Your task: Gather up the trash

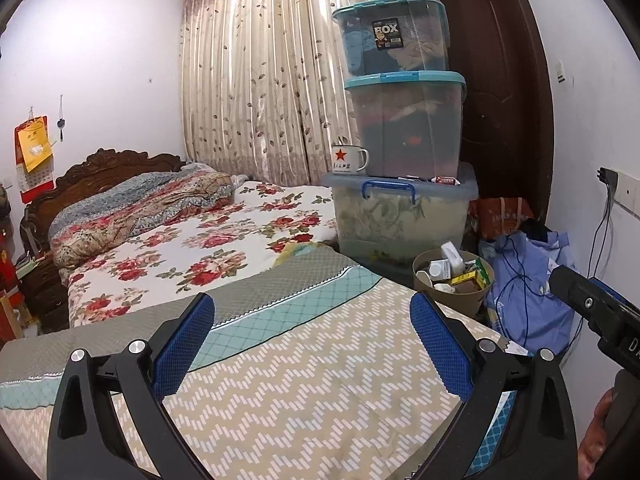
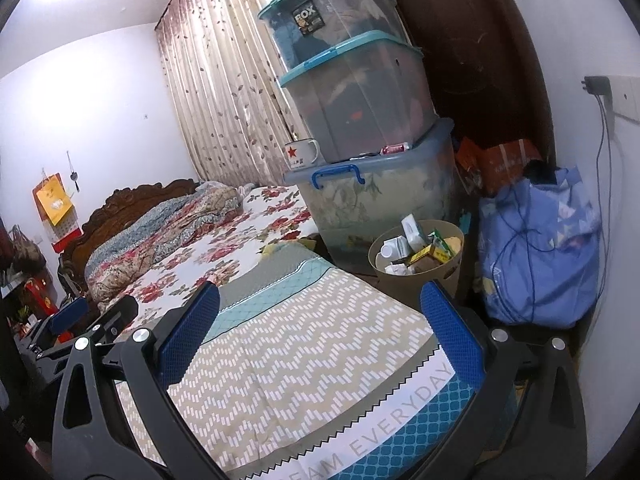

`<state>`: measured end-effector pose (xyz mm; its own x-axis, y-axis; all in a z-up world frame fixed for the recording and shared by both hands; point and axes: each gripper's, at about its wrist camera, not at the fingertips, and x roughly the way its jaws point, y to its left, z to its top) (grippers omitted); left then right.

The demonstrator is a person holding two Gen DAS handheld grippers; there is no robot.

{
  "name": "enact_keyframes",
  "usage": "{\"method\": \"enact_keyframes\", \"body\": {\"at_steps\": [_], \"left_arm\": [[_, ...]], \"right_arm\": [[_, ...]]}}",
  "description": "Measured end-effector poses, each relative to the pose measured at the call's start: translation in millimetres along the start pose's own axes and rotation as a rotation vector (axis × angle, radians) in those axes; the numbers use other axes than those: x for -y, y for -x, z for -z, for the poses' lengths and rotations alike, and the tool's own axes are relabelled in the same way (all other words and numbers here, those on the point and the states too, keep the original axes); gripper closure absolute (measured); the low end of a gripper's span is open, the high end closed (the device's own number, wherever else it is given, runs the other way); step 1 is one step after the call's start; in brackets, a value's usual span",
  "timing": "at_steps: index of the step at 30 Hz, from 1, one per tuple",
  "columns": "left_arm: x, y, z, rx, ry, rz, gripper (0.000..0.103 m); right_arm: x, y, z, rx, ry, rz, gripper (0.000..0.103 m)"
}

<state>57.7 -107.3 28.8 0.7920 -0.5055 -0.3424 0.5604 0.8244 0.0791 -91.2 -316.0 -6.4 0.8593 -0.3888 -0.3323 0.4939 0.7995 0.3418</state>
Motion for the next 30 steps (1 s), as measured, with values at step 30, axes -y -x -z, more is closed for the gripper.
{"method": "enact_keyframes", "body": {"at_steps": [30], "left_arm": [[-6, 2, -2, -0.037, 0.029, 0.026, 0.009]], "right_arm": [[-2, -10, 9, -0.035, -0.008, 0.015, 0.003]]}}
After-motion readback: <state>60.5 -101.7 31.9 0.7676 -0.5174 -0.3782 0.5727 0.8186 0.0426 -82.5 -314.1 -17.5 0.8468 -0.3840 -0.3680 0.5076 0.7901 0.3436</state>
